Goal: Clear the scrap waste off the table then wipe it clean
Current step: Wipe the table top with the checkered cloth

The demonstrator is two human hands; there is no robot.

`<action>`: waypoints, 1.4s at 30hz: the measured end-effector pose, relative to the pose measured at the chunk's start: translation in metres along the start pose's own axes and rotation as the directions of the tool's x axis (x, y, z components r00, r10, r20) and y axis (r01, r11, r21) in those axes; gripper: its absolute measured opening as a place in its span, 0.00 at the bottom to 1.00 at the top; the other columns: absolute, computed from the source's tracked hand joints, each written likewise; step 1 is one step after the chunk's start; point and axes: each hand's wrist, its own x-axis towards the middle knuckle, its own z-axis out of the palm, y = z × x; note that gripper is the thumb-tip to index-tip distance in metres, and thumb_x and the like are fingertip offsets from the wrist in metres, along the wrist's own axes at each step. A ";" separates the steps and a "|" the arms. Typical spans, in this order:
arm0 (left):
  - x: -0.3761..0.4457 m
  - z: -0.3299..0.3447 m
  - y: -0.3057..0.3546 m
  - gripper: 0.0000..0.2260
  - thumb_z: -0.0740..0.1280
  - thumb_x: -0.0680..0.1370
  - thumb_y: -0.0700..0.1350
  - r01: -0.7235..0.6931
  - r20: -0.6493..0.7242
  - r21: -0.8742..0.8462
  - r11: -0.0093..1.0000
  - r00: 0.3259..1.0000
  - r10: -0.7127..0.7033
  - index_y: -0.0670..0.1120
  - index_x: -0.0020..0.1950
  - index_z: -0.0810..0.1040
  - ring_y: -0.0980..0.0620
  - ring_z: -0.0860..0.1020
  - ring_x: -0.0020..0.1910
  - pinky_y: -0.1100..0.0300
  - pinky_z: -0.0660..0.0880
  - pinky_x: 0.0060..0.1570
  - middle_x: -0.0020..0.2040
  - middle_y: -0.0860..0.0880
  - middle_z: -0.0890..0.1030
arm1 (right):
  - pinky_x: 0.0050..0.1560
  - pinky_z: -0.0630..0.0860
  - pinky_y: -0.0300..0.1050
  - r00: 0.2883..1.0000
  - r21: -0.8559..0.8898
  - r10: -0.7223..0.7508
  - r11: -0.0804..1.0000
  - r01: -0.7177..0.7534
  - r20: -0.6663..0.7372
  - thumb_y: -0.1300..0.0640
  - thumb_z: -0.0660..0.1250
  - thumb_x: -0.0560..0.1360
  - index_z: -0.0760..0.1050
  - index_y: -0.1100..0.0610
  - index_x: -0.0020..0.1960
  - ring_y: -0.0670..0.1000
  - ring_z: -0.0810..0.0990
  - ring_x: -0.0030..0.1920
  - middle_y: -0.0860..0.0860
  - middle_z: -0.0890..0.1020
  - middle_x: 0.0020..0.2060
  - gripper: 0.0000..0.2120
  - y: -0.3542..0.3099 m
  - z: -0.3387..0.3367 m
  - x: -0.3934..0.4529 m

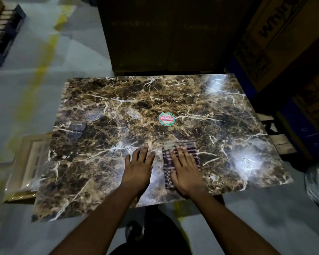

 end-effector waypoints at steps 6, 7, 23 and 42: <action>-0.020 0.010 0.003 0.25 0.53 0.86 0.52 0.015 -0.002 -0.052 0.999 1.000 -0.015 0.53 0.82 0.52 0.45 0.51 0.80 0.38 0.53 0.76 0.83 0.51 0.53 | 0.81 0.44 0.57 0.993 0.008 0.115 0.993 -0.115 -0.033 0.44 0.49 0.79 0.46 0.52 0.83 0.58 0.42 0.82 0.55 0.47 0.83 0.35 -0.030 0.009 0.005; -0.022 0.011 0.004 0.25 0.54 0.86 0.51 0.000 -0.005 -0.059 0.998 1.000 0.000 0.55 0.82 0.51 0.45 0.51 0.80 0.38 0.53 0.76 0.83 0.52 0.53 | 0.81 0.43 0.56 0.998 0.005 0.058 0.998 -0.058 -0.025 0.44 0.49 0.79 0.46 0.51 0.83 0.57 0.42 0.82 0.54 0.46 0.83 0.35 -0.033 0.012 -0.006; -0.001 0.007 0.051 0.16 0.60 0.80 0.53 0.062 -0.096 -0.041 0.997 0.993 -0.065 0.54 0.68 0.69 0.42 0.67 0.66 0.38 0.65 0.64 0.69 0.48 0.69 | 0.80 0.50 0.58 0.996 -0.009 0.073 0.997 -0.073 -0.048 0.43 0.53 0.78 0.48 0.51 0.83 0.58 0.46 0.82 0.54 0.49 0.83 0.36 0.054 0.000 -0.026; 0.106 -0.014 0.060 0.12 0.63 0.78 0.50 0.104 -0.145 -0.030 0.994 0.984 -0.108 0.50 0.60 0.72 0.42 0.70 0.63 0.46 0.70 0.55 0.68 0.46 0.70 | 0.81 0.44 0.56 0.998 0.019 -0.061 0.998 0.061 0.000 0.42 0.51 0.79 0.44 0.49 0.83 0.55 0.40 0.82 0.52 0.43 0.83 0.36 0.079 -0.029 0.098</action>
